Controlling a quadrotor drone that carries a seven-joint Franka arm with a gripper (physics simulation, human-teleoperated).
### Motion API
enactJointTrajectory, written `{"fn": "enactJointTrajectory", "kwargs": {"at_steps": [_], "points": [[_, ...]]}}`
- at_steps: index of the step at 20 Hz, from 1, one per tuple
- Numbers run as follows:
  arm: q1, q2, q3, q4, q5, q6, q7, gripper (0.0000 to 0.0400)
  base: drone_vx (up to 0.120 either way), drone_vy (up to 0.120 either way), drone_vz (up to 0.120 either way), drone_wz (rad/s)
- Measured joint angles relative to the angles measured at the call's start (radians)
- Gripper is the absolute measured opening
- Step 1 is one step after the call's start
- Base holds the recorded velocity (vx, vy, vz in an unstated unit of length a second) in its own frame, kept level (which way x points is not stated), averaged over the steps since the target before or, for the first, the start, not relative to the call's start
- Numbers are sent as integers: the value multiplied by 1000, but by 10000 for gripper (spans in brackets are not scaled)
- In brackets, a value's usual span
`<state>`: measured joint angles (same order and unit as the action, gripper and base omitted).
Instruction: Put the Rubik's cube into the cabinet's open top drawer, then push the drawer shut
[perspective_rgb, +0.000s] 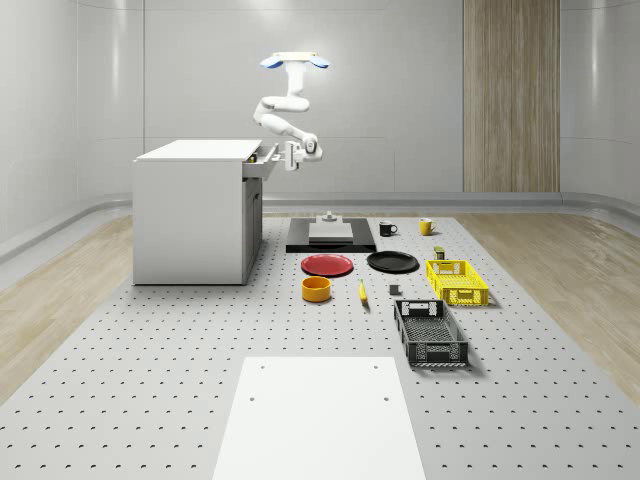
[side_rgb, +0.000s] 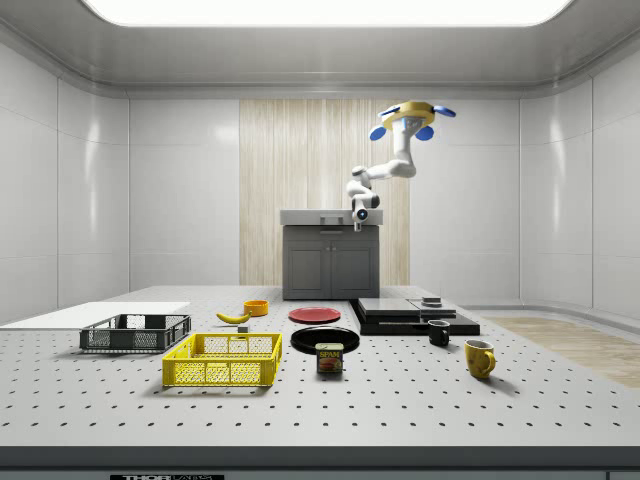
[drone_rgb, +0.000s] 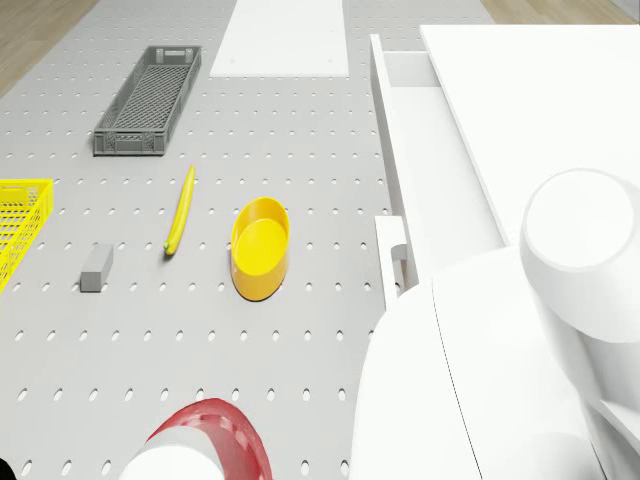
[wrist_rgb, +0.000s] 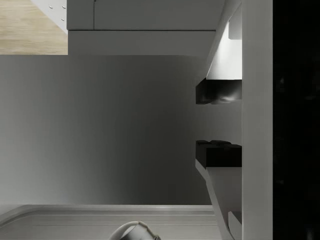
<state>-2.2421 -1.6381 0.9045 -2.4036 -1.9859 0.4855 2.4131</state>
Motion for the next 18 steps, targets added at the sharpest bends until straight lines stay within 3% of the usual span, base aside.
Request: {"fn": "enactJointTrajectory", "kwargs": {"at_steps": [11,18], "points": [[7,-1,-1,-4,-8,-1,-3,105,0,-120,0,0],[8,0,-1,-4,-10,-2,-4,105,0,109,0,0]]}}
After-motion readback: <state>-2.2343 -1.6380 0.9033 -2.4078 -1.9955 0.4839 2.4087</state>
